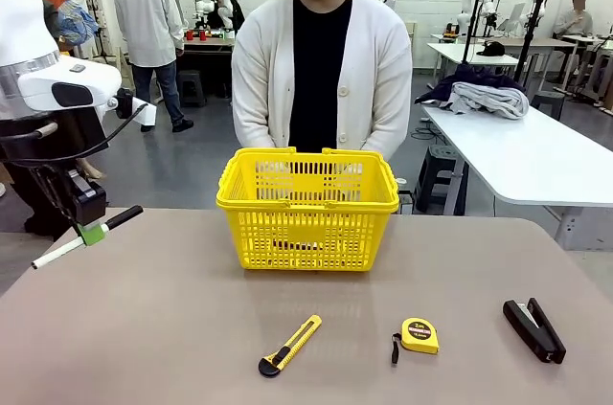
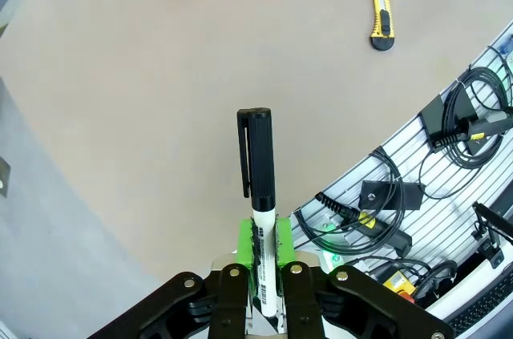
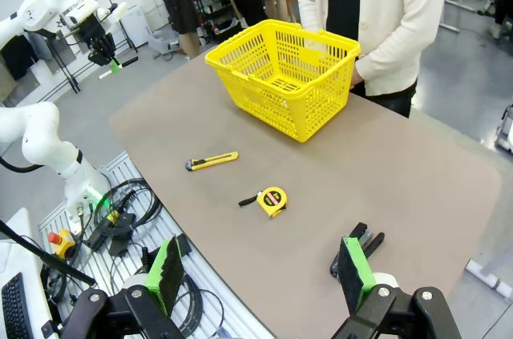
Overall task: Place the items the person wants into the basket.
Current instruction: Pick up the item the person points to and place it in the Market Basket.
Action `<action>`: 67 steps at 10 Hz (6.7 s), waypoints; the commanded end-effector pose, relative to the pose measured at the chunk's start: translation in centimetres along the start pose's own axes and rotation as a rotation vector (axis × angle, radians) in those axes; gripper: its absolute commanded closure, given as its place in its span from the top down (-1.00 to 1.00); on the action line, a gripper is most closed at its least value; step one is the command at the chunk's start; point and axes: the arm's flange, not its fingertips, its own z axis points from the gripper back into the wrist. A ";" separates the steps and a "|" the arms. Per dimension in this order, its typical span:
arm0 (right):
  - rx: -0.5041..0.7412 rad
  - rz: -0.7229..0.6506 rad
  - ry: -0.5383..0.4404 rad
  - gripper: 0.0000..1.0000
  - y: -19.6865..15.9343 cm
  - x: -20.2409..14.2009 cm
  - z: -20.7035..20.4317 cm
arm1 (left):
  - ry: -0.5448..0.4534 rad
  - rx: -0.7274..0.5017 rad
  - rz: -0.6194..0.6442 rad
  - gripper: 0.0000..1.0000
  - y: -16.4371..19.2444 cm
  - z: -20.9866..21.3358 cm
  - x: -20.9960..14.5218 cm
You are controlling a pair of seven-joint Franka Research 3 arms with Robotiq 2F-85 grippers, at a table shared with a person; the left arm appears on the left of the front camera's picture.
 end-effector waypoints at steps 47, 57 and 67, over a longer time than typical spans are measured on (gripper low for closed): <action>0.016 0.011 -0.006 1.00 0.0 0.0 -0.1 | 0.176 -0.119 -0.895 1.00 -1.6 -19.9 43.2; 0.016 0.011 -0.006 1.00 0.0 0.0 -0.1 | -0.047 -0.142 -0.715 1.00 1.2 -1.9 28.7; 0.016 0.011 -0.006 1.00 0.0 0.0 -0.1 | -0.141 -0.088 -0.520 1.00 5.4 -1.1 10.8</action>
